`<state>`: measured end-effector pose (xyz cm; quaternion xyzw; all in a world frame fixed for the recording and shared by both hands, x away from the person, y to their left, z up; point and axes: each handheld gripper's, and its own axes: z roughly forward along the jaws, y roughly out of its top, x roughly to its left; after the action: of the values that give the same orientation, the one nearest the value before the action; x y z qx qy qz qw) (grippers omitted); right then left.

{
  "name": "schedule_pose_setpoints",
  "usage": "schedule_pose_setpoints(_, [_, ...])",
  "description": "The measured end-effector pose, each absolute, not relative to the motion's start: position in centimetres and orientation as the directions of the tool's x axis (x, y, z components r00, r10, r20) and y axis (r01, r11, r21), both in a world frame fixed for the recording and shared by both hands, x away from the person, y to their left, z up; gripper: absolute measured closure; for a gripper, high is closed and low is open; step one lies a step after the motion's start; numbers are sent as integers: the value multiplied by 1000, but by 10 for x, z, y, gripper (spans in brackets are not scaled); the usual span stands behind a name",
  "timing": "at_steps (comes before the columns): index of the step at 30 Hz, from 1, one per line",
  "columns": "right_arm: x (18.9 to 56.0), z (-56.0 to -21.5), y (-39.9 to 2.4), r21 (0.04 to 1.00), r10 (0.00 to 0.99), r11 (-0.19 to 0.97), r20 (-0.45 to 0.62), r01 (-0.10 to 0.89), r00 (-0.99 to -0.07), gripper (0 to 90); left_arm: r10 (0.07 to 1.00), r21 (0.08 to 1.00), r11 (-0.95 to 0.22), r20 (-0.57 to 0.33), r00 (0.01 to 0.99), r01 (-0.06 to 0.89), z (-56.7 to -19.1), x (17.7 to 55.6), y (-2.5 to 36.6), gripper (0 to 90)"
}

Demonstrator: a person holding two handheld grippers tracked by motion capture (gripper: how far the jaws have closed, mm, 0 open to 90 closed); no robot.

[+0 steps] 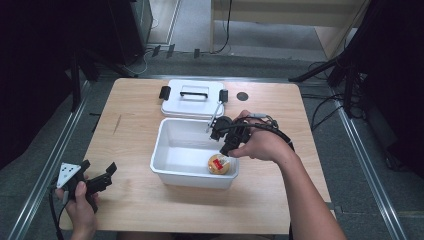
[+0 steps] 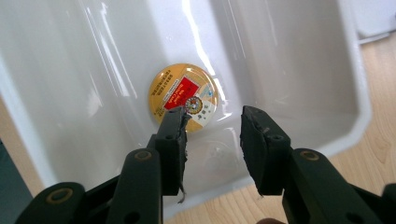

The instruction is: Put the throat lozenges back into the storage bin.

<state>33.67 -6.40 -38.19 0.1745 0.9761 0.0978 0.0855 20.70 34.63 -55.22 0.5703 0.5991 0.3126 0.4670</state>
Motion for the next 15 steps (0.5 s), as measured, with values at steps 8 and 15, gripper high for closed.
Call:
schedule_pose_setpoints(8, [328,-362,-85,264,388,902,-152,341,-909,582,975,907,153,-202,87,392,-552,207,346,3])
schedule_pose_setpoints(15, [322,-352,-109,275,416,890,-164,364,-894,514,976,909,151,-200,87,390,-552,207,346,3])
